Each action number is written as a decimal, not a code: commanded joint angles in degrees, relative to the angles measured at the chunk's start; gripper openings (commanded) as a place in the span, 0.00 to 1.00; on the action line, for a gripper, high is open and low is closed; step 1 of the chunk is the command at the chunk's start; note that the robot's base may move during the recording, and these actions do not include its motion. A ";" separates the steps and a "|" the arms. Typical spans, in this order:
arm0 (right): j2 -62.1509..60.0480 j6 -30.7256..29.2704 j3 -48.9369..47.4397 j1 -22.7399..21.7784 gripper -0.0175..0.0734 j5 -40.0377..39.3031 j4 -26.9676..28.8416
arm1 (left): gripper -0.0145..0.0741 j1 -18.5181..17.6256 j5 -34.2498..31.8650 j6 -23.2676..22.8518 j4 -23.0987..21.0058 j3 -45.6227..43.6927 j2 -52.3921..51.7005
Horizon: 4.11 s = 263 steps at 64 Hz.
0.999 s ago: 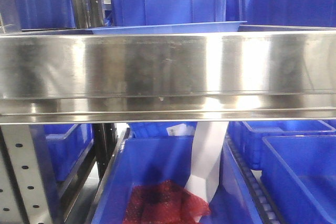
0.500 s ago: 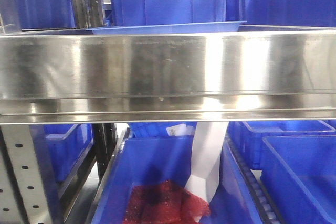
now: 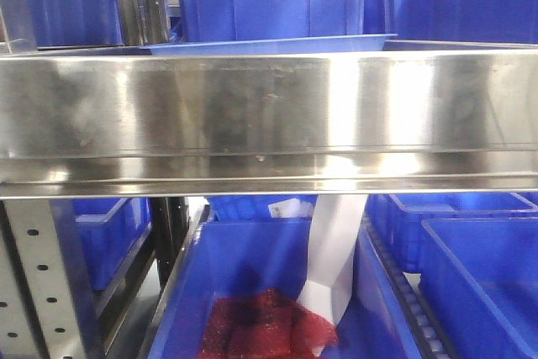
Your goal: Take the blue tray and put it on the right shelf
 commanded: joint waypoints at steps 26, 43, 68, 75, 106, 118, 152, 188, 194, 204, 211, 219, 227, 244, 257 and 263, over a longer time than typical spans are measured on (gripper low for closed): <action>0.54 -0.57 -1.62 0.08 0.26 -5.42 -1.02 | 0.11 6.58 -28.55 -0.59 1.84 19.42 -0.76; 0.54 -0.57 -1.62 0.08 0.26 -5.36 -1.02 | 0.11 6.58 -29.88 -3.45 2.48 19.75 -0.76; 0.54 -0.57 -1.62 0.08 0.26 -5.36 -1.02 | 0.11 1.68 -26.48 -3.45 2.48 19.75 -0.76; 0.54 -0.57 -1.62 0.08 0.26 -5.36 -1.02 | 0.11 1.68 -26.48 -3.45 2.48 19.64 -0.76; 0.54 -0.57 -1.62 0.08 0.26 -5.36 -1.02 | 0.11 1.68 -26.48 -3.45 2.48 19.64 -0.76; 0.54 -0.63 -1.62 -0.14 0.26 -5.37 -0.95 | 0.11 1.68 -26.48 -3.45 2.48 19.64 -0.76; -10.55 -11.56 17.46 -19.21 0.26 -16.52 12.26 | 0.11 1.68 -26.48 -3.45 2.48 19.64 -0.76; -13.93 -11.56 24.01 -19.80 0.26 -21.77 12.26 | 0.11 1.68 -26.48 -3.45 2.48 19.64 -0.76; -13.93 -11.56 24.01 -20.30 0.26 -21.71 12.26 | 0.11 1.68 -26.48 -3.45 2.48 19.64 -0.76; -13.93 -11.56 24.01 -20.86 0.26 -21.71 12.26 | 0.11 1.68 -26.48 -3.45 2.48 19.64 -0.76; -13.93 -11.56 24.01 -20.86 0.26 -21.71 12.26 | 0.11 1.68 -26.48 -3.45 2.48 19.64 -0.76; -13.93 -11.56 24.01 -20.86 0.26 -21.71 12.26 | 0.11 1.68 -26.48 -3.45 2.48 19.64 -0.76; -13.93 -11.56 24.01 -20.86 0.26 -21.71 12.26 | 0.11 1.68 -26.48 -3.45 2.48 19.64 -0.76; -13.93 -11.56 24.01 -20.86 0.26 -21.71 12.26 | 0.11 1.68 -26.48 -3.45 2.48 19.64 -0.76; -13.93 -11.56 24.01 -20.86 0.26 -21.71 12.26 | 0.11 1.68 -26.48 -3.45 2.48 19.64 -0.76; -13.93 -11.56 24.01 -20.86 0.26 -21.71 12.26 | 0.11 1.68 -26.48 -3.45 2.48 19.64 -0.76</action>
